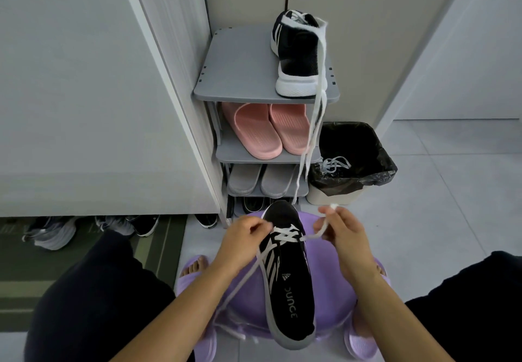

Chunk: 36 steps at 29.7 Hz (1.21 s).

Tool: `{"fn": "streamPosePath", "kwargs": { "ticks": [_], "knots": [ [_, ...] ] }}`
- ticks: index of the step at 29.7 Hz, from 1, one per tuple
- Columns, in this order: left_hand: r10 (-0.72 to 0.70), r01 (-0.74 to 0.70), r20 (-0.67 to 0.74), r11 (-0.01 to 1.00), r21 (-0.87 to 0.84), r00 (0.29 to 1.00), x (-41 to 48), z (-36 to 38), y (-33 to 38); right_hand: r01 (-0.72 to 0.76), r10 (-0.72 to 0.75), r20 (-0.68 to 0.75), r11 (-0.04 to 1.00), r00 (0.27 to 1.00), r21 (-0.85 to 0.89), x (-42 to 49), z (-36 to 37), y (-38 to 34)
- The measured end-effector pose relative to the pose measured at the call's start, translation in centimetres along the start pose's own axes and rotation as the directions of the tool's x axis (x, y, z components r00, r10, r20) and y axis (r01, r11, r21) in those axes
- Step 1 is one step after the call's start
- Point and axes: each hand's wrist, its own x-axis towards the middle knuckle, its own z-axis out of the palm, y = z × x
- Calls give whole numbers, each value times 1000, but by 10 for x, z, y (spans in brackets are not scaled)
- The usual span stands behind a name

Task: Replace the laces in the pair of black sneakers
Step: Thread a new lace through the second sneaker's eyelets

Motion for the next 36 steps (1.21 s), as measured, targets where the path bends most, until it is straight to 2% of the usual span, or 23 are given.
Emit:
{"fn": "streamPosePath", "kwargs": {
  "ticks": [1,2,4,5,7,11,13,16,18,22,24,26,28,29,31,32,36],
  "knots": [
    [28,-26,35,997,-69,999,0,4,13,48,-40,89,994,995,-95,-2,6,-5],
    [4,14,104,985,-171,995,2,9,24,101,-69,183,980,981,-170,-5,12,-9],
    [-118,233,314,904,-359,942,11,18,43,190,-90,317,935,944,-298,-10,19,-12],
    [-152,336,404,835,-436,902,17,22,49,216,-86,338,905,937,-367,-11,19,-12],
    [-114,394,462,719,-572,880,28,24,57,214,-80,294,863,952,-458,-10,16,-6],
    [-38,262,283,507,-821,958,34,4,74,63,-95,-41,870,995,-490,0,-6,8],
    [-33,172,180,502,-847,983,35,-12,72,-21,-73,-181,884,981,-467,7,-23,17],
    [-108,92,34,603,-792,994,37,-32,57,-138,-1,-291,880,957,-455,14,-39,33],
    [-156,62,-47,624,-779,987,37,-44,50,-167,29,-283,862,959,-478,16,-41,42],
    [-151,-32,-144,574,-818,978,34,-61,46,-242,135,-222,782,966,-575,20,-43,45],
    [-85,-45,-121,611,-791,989,29,-61,50,-132,73,-114,713,991,-688,20,-41,39],
    [1,-18,-24,672,-741,1000,23,-51,56,137,-130,63,705,989,-696,14,-25,23],
    [69,14,89,708,-706,994,15,-35,64,386,-311,233,679,922,-624,7,1,3],
    [94,25,131,711,-702,987,11,-27,66,461,-349,302,647,887,-607,6,13,-4],
    [119,40,172,699,-714,978,7,-15,70,514,-360,367,560,857,-649,7,27,-12],
    [108,50,168,678,-733,980,6,-13,71,504,-369,349,537,861,-676,10,27,-12],
    [-37,72,62,458,-886,997,14,-26,64,290,-312,116,597,943,-748,23,-18,-5]
  ]
}}
